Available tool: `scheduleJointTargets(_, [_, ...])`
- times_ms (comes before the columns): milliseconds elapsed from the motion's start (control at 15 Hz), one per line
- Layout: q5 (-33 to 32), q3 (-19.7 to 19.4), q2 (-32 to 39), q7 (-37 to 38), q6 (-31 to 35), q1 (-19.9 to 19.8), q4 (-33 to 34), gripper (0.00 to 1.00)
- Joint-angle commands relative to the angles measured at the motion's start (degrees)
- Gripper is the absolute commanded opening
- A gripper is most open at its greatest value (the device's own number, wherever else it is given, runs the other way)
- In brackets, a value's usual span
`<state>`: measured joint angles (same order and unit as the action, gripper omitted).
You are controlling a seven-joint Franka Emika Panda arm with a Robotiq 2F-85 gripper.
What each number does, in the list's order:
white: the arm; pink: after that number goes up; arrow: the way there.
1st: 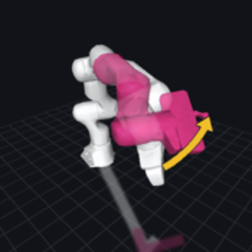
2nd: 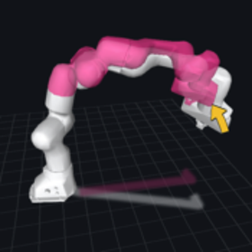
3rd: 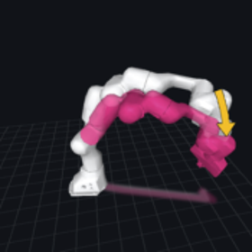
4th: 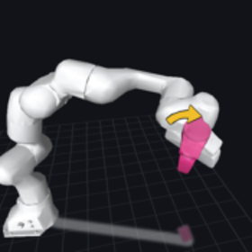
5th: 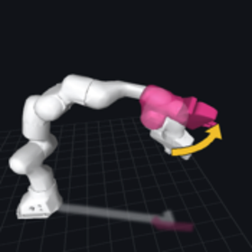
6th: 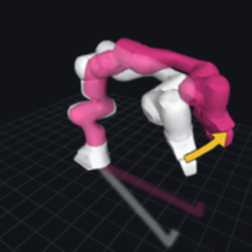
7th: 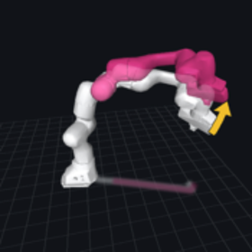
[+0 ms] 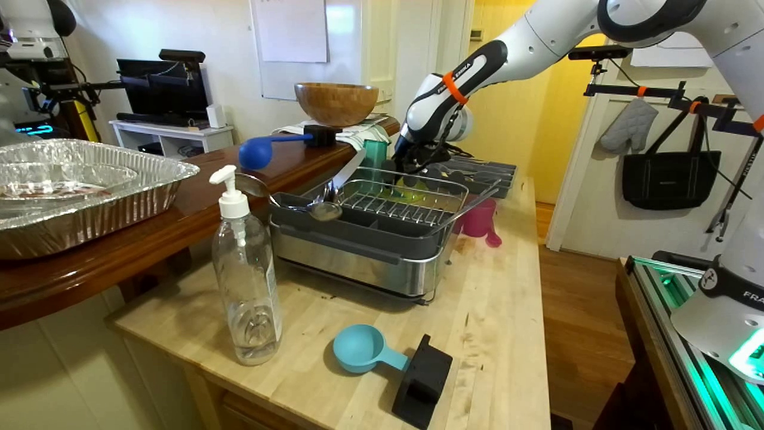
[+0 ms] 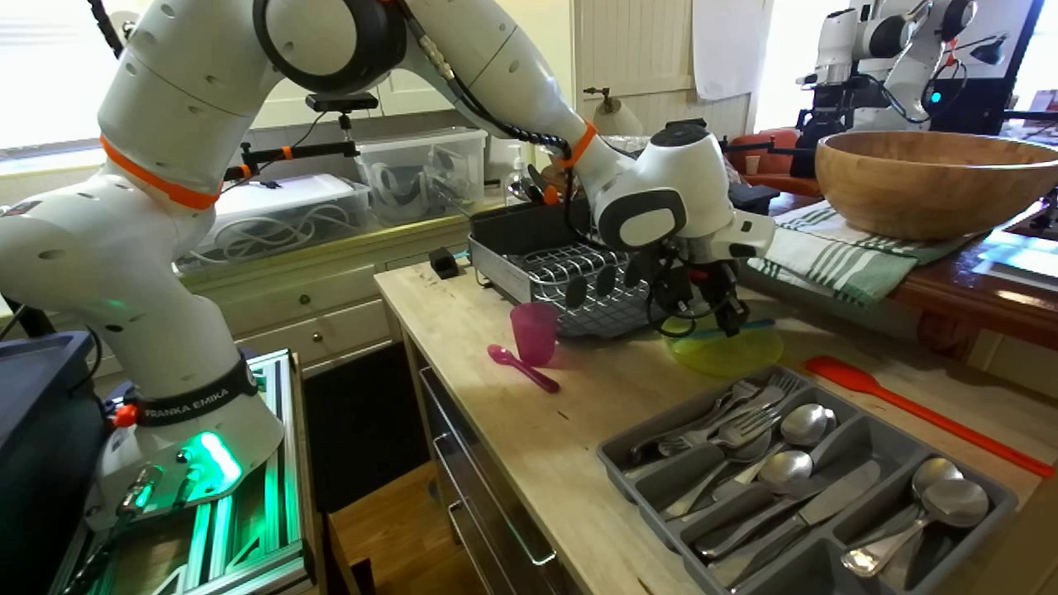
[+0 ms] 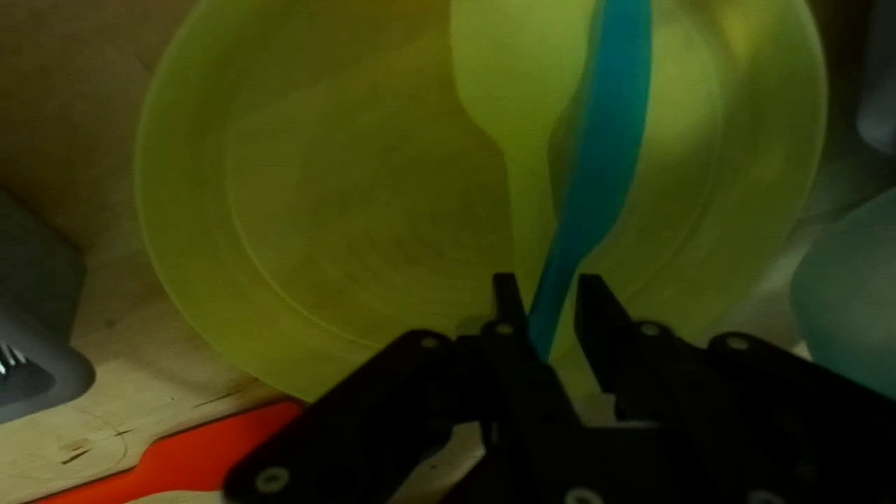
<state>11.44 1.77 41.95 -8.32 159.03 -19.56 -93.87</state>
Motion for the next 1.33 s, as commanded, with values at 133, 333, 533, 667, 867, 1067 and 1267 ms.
scheduleJointTargets(133, [-1.25,-0.68,0.45,-0.71,-0.03,0.50,-0.03,0.60])
scheduleJointTargets(333, [-0.88,-0.13,0.38,-0.93,0.09,0.32,0.00,0.63])
scheduleJointTargets(533, [-1.00,-0.05,0.42,-1.08,-0.02,0.49,-0.01,0.50])
scheduleJointTargets(667, [-0.83,0.25,0.35,-1.33,0.05,0.38,-0.09,0.34])
scheduleJointTargets(867, [-0.72,0.56,0.20,-1.66,-0.11,0.25,-0.09,0.08])
scheduleJointTargets(1067, [-0.74,0.66,0.19,-1.79,-0.12,0.26,-0.12,0.01])
scheduleJointTargets(1267, [-0.61,0.85,-0.28,-2.12,-0.06,0.02,-0.41,0.04])
